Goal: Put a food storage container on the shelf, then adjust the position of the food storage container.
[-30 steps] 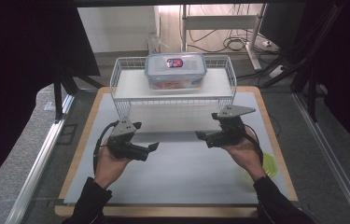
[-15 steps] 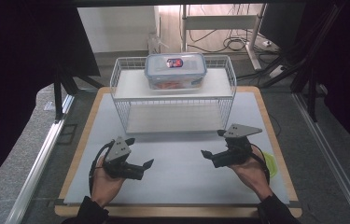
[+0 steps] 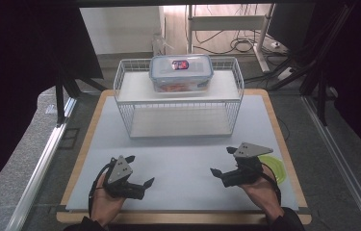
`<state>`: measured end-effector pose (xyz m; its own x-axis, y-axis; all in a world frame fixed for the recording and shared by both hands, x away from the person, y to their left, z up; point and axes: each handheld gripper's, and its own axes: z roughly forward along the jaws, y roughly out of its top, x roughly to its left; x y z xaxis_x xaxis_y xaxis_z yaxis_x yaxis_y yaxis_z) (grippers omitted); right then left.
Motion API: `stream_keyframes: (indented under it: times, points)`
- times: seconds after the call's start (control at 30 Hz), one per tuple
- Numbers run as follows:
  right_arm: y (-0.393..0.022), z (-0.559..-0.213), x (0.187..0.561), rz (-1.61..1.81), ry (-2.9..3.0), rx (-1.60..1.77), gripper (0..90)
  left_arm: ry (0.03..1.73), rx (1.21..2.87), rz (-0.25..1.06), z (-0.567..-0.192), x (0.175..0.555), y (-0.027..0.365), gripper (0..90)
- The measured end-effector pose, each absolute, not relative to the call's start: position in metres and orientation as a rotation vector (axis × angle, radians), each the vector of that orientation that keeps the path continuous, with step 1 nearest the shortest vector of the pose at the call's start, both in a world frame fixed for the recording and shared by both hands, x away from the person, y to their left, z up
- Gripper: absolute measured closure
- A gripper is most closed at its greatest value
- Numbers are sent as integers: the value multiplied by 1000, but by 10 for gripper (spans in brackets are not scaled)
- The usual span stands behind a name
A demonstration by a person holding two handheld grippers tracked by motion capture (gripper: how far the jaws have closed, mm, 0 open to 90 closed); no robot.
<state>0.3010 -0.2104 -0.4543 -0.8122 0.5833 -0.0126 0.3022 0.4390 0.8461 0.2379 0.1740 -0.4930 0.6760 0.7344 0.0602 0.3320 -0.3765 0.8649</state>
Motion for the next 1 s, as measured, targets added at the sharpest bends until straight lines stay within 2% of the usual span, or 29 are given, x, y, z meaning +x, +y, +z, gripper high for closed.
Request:
stream_keyframes:
  times: [0.23,0.57,0.67,0.77,0.83,1.0]
  points:
    - [-215,-464,291,1269,2409,756,55,821,2046,563,-505,231,173,25]
    - [-219,-473,291,1191,2425,804,53,843,2031,553,-508,229,177,25]
    - [-219,-473,292,1155,2409,846,12,847,2029,547,-509,229,177,25]
    - [-224,-472,292,1151,2384,905,16,851,2028,549,-509,230,178,25]
    - [-228,-470,292,1129,2385,930,100,853,2026,548,-509,230,178,25]
    - [-247,-464,291,1105,2382,1003,503,856,2034,548,-510,230,178,26]
